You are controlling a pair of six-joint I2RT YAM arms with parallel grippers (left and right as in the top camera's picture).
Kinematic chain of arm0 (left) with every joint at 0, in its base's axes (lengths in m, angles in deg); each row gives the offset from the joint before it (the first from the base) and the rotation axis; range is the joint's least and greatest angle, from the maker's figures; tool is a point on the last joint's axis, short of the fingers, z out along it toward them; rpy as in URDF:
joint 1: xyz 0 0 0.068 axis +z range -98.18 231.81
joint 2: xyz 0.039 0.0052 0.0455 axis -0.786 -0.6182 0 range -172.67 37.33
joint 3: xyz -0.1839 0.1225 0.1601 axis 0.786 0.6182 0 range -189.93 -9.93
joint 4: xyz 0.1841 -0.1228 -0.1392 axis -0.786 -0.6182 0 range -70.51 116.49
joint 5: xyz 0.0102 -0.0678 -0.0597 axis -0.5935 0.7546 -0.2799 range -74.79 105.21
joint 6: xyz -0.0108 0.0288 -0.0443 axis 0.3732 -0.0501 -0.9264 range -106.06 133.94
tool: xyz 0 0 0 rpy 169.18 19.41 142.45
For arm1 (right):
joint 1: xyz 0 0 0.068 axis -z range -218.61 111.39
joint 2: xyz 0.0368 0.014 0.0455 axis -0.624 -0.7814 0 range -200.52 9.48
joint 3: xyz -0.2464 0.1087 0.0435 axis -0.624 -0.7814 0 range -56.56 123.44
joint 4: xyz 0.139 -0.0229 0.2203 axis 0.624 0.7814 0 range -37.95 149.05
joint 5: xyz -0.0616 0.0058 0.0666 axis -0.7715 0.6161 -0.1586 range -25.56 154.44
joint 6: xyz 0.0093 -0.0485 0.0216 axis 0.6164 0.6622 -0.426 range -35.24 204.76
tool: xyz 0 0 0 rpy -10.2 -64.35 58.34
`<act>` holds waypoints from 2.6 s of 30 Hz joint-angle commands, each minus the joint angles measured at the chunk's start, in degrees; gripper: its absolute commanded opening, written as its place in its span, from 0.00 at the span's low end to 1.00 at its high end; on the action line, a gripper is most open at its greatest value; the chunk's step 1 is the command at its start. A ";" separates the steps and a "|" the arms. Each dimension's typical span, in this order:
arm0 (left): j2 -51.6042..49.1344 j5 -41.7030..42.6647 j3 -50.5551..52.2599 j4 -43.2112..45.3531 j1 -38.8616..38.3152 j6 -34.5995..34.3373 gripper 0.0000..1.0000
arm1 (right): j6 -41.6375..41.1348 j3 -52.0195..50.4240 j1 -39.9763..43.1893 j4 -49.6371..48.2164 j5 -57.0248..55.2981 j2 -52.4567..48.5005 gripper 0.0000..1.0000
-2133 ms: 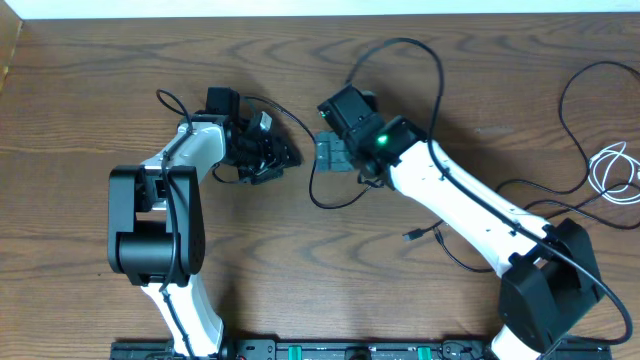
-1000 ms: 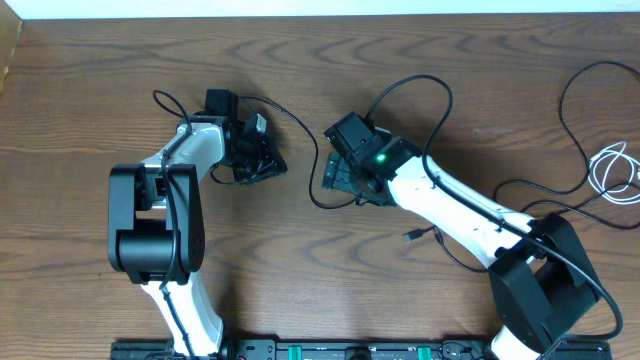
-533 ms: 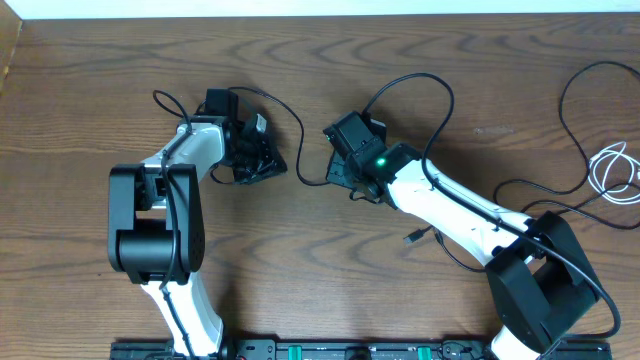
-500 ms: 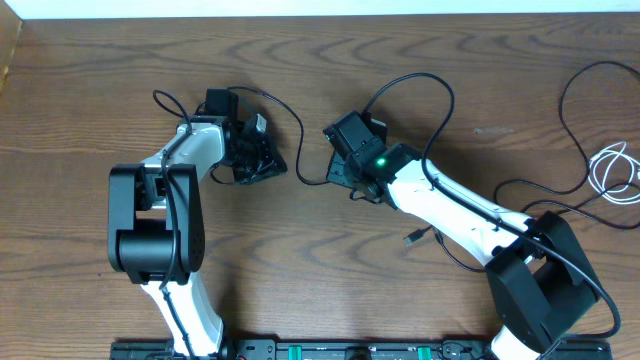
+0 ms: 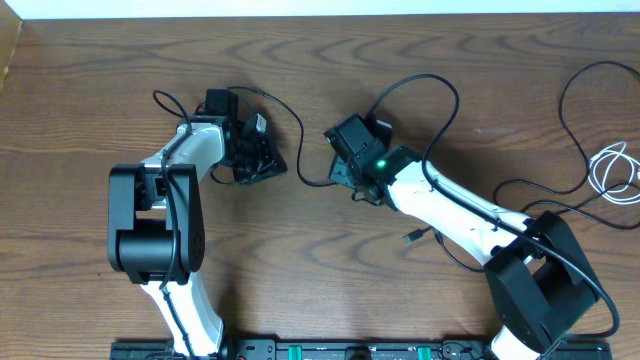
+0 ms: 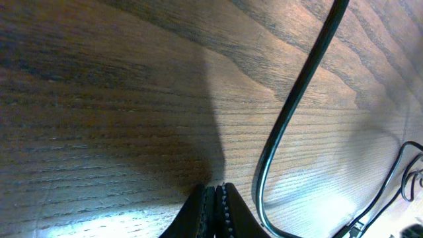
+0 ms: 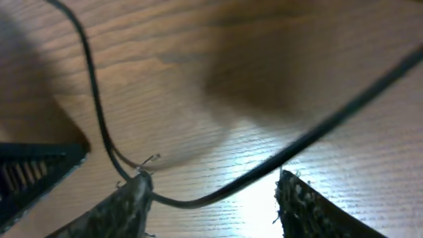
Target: Untangle cables
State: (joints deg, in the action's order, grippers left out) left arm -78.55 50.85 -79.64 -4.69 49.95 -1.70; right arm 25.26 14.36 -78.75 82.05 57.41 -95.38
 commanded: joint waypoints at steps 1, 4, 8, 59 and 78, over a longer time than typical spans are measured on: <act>-3.39 -6.32 1.99 -0.48 0.20 -0.11 0.08 | -6.69 -2.47 -0.42 -0.74 -1.38 -0.26 0.62; -3.39 -6.32 1.99 -0.48 0.20 -0.11 0.09 | -7.76 -4.81 -0.76 -3.82 -0.96 -0.26 0.65; -3.39 -6.32 1.99 -0.46 0.20 -0.13 0.08 | -7.74 -8.04 -1.53 -11.34 0.13 -0.26 0.64; -3.39 -6.32 1.99 -0.48 0.20 -1.64 0.12 | -6.78 -16.33 -5.22 -41.16 -2.05 -10.54 0.01; -3.39 -6.32 1.99 -0.44 0.20 -1.62 0.13 | 24.13 -14.08 -2.73 -44.81 2.16 7.89 0.01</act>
State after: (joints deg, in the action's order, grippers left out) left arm -78.55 51.04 -79.67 -4.58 49.95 -2.97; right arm 41.78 -1.53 -83.21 37.55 59.03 -92.52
